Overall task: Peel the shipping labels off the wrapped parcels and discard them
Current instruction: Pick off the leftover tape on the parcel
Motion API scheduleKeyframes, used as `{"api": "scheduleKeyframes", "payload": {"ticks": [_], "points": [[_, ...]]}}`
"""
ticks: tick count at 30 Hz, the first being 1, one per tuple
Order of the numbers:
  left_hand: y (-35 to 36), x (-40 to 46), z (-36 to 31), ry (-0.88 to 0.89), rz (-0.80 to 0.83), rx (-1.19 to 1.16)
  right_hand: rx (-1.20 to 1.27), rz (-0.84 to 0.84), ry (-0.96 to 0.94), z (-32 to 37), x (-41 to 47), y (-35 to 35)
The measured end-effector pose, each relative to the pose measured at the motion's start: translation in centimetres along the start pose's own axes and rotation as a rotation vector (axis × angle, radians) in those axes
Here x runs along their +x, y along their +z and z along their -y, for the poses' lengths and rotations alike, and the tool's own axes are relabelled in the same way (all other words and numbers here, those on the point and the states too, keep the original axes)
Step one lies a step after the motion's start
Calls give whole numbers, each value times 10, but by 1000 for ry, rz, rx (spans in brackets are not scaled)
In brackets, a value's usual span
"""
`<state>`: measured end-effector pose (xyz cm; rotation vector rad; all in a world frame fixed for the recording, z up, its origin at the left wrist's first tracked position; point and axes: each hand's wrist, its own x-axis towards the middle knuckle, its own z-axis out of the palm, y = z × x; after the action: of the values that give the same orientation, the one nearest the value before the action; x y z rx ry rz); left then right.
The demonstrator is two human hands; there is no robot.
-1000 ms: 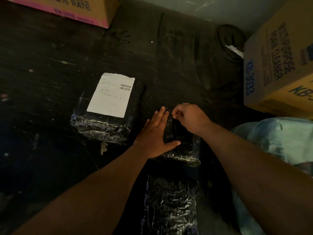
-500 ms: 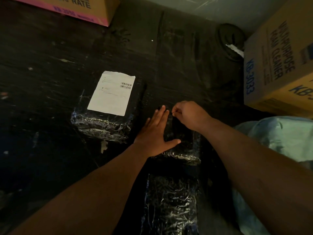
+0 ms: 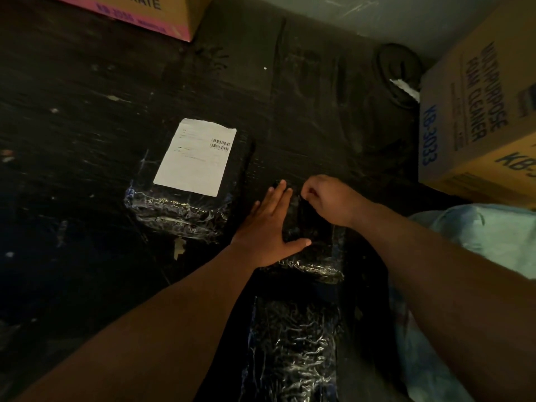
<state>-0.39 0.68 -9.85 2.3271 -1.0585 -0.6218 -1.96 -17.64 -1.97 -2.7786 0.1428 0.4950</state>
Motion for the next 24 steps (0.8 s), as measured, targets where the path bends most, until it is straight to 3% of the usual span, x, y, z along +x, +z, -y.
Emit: {"api": "scheduleKeyframes", "payload": {"ticks": [7,16,20,24], "points": [[1,0,1,1,-14,-3,32,-58,48,4,4,4],[0,0,0,-4,-3,-19,-194,66,-4,17,15,1],[0,0,-1,-3,-2,2,-68,143,5,4,12,-6],[0,-1,0,-3,6,-5,65,3,63,-1,5,-1]]}}
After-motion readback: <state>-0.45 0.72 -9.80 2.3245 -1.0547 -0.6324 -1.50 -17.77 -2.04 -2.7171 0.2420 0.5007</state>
